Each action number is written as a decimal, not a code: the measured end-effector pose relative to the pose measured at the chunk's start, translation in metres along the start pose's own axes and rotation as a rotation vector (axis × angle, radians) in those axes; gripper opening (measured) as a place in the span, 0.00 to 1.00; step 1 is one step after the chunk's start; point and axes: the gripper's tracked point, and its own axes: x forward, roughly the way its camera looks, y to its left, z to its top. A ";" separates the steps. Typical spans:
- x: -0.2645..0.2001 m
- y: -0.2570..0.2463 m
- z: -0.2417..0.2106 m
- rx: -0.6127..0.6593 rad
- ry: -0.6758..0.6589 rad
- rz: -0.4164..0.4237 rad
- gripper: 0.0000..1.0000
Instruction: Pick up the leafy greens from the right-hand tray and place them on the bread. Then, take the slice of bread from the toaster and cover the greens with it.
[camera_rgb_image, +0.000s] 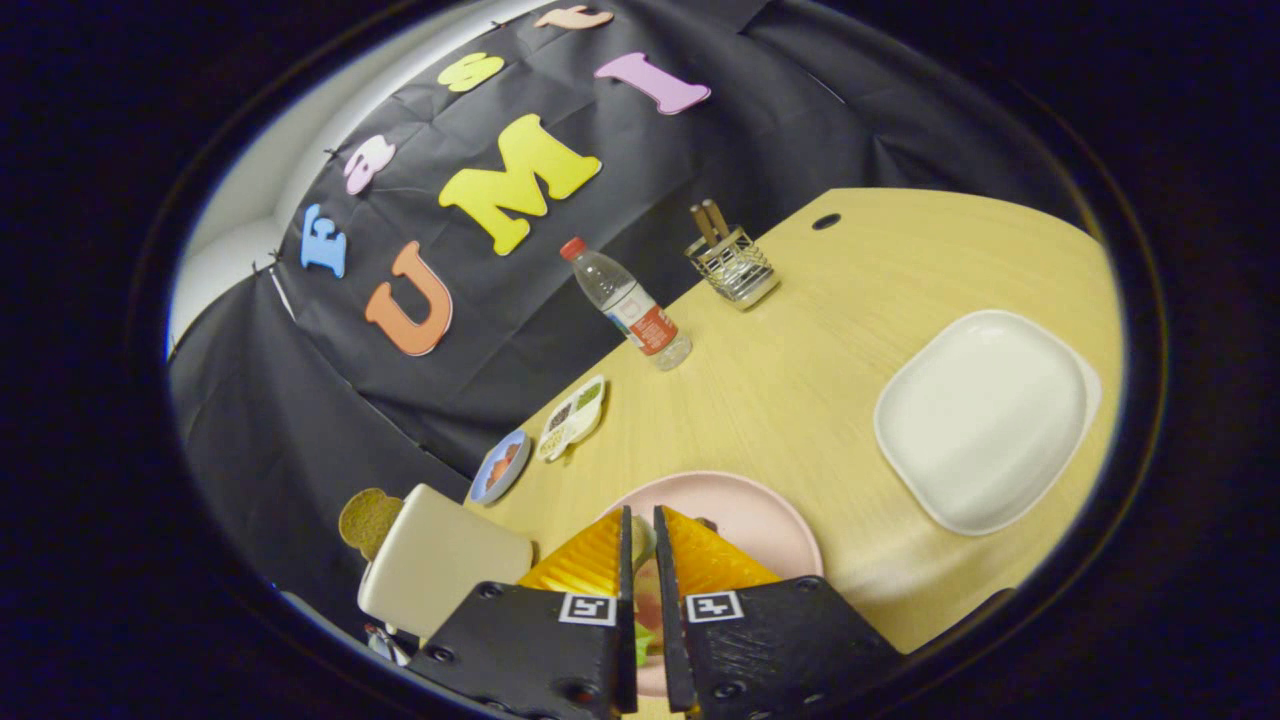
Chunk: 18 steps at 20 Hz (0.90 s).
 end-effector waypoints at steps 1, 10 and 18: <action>-0.001 -0.004 0.000 -0.010 -0.004 -0.009 0.21; -0.024 -0.019 0.009 -0.129 -0.066 -0.119 0.87; -0.081 0.082 0.056 -0.440 -0.345 -0.138 0.95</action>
